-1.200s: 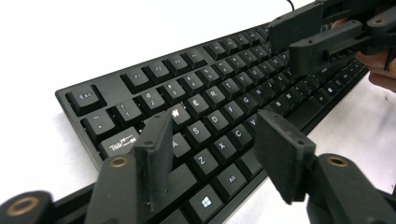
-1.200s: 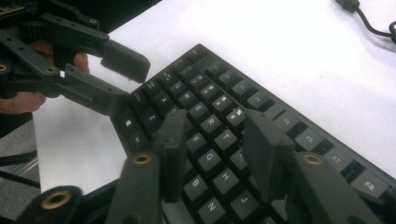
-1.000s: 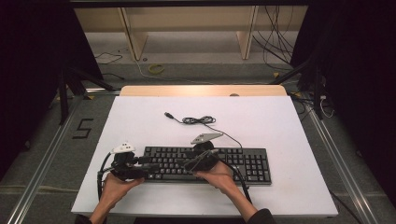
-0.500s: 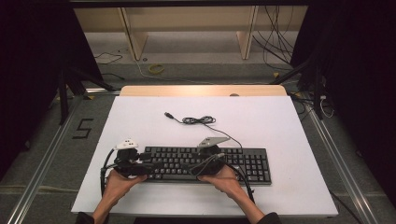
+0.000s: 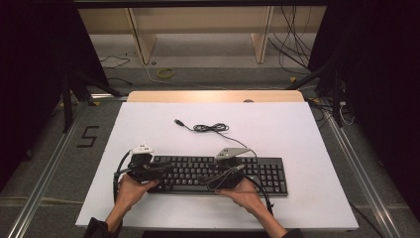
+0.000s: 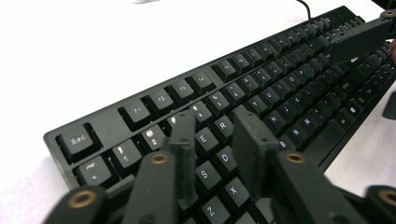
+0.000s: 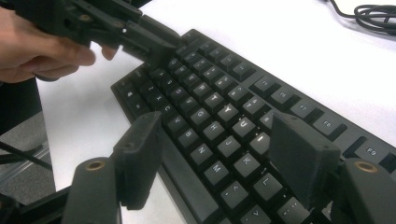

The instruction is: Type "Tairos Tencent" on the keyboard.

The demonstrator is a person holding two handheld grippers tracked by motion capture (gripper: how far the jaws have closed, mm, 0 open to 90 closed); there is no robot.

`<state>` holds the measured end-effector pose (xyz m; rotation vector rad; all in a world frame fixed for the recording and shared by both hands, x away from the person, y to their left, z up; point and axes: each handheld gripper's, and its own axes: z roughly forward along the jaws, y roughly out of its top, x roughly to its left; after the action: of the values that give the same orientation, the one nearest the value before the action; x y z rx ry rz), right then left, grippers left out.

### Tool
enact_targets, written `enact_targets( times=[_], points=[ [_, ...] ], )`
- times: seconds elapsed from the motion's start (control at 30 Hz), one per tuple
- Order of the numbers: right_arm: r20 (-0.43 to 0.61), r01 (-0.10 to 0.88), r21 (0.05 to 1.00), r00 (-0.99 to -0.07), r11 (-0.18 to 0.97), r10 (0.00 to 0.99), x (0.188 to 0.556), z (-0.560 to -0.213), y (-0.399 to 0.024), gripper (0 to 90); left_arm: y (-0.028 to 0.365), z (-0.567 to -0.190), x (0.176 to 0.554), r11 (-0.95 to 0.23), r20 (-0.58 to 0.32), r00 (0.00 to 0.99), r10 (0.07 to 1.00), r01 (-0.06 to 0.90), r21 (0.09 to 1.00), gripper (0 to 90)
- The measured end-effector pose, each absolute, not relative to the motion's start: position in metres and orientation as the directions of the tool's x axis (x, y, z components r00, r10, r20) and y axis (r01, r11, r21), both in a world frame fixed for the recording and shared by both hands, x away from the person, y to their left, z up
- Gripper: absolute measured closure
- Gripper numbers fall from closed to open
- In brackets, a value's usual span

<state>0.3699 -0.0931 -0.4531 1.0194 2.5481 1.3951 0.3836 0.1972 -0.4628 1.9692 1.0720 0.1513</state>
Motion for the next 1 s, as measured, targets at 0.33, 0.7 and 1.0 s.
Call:
enact_targets(
  times=[0.33,0.7,1.0],
  points=[
    [0.247,0.512,0.778,-0.782,0.364,0.572,0.364,-0.454,-0.097,34.1,0.187,-0.467,0.39,-0.306,-0.256,0.643,0.722,0.628,0.716,89.0],
    [0.242,0.501,0.79,-0.785,0.355,0.57,0.36,-0.453,-0.101,33.2,0.179,-0.471,0.395,-0.337,-0.241,0.647,0.723,0.635,0.695,89.1],
    [0.241,0.5,0.791,-0.785,0.354,0.571,0.359,-0.452,-0.102,33.2,0.177,-0.475,0.397,-0.357,-0.237,0.65,0.722,0.643,0.677,89.2]
  ],
)
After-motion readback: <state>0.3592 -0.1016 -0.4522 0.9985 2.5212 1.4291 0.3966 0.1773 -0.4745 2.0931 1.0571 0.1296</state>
